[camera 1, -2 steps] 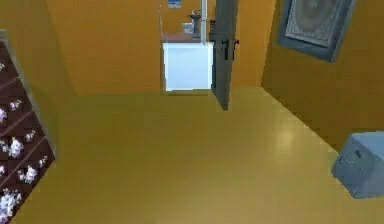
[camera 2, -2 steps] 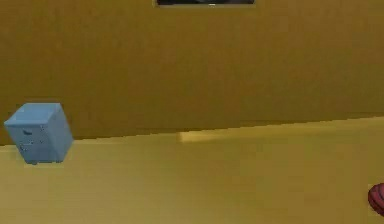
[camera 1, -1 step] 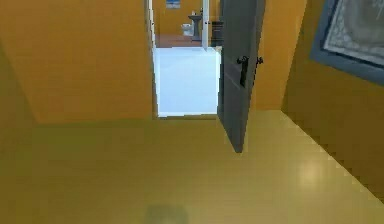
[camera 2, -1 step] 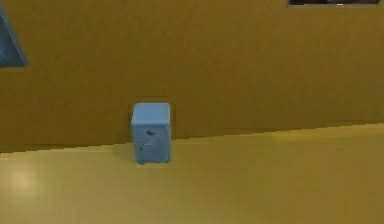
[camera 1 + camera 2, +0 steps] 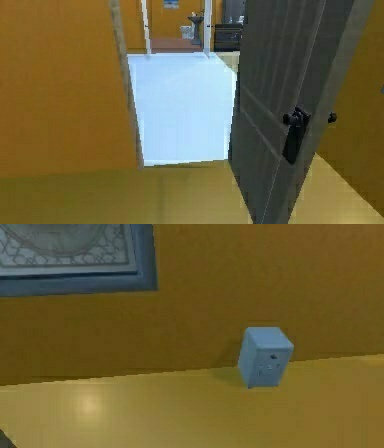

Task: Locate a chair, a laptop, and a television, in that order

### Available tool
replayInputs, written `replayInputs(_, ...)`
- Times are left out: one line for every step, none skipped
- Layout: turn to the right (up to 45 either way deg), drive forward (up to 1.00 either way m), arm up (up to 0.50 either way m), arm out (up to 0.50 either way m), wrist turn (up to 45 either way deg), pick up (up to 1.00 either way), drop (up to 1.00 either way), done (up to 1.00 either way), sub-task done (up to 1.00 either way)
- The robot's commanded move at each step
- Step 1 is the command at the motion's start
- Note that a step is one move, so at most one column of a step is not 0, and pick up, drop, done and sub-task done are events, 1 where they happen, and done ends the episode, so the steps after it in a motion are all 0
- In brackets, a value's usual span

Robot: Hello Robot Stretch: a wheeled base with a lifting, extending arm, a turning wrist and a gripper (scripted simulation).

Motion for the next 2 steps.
replayInputs(0.0, 1.0, 0.0, 0.0, 0.0, 0.0, 0.0, 0.0, 0.0)
replayInputs(-3.0, 0.0, 0.0, 0.0, 0.0, 0.0, 0.0, 0.0, 0.0)
